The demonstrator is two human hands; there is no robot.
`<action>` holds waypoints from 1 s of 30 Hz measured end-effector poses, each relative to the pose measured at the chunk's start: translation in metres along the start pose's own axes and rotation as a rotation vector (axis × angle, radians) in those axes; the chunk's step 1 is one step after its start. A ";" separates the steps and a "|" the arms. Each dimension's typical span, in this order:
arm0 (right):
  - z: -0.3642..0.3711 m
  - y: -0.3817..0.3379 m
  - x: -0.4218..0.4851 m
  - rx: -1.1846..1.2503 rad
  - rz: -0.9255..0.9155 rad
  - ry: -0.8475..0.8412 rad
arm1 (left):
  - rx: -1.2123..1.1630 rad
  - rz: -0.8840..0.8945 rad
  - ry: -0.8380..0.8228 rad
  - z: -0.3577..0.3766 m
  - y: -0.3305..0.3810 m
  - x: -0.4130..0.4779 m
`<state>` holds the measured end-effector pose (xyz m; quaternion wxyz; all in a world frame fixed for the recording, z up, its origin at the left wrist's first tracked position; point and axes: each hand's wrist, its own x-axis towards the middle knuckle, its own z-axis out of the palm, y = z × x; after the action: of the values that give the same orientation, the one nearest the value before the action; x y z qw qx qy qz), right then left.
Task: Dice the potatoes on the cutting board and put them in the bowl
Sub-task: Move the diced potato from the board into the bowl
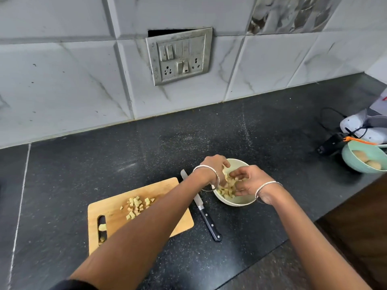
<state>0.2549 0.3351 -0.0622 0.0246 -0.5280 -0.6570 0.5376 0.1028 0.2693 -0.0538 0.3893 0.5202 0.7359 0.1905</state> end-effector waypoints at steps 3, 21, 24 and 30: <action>-0.002 -0.003 -0.002 -0.056 -0.039 0.113 | -0.137 0.028 0.103 -0.002 -0.002 -0.001; 0.028 -0.013 -0.009 -0.604 -0.240 0.528 | -0.353 -0.189 0.299 -0.079 -0.124 -0.152; 0.042 -0.022 -0.024 -0.505 -0.396 0.563 | -0.314 -0.315 0.376 -0.077 -0.160 -0.188; 0.129 -0.033 -0.051 -0.449 -0.708 0.140 | -0.069 -0.514 0.503 -0.051 -0.208 -0.230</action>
<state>0.1777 0.2152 -0.0651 0.1367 -0.2973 -0.8953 0.3024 -0.0285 -0.0152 -0.0779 0.2483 0.2415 0.9087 0.2330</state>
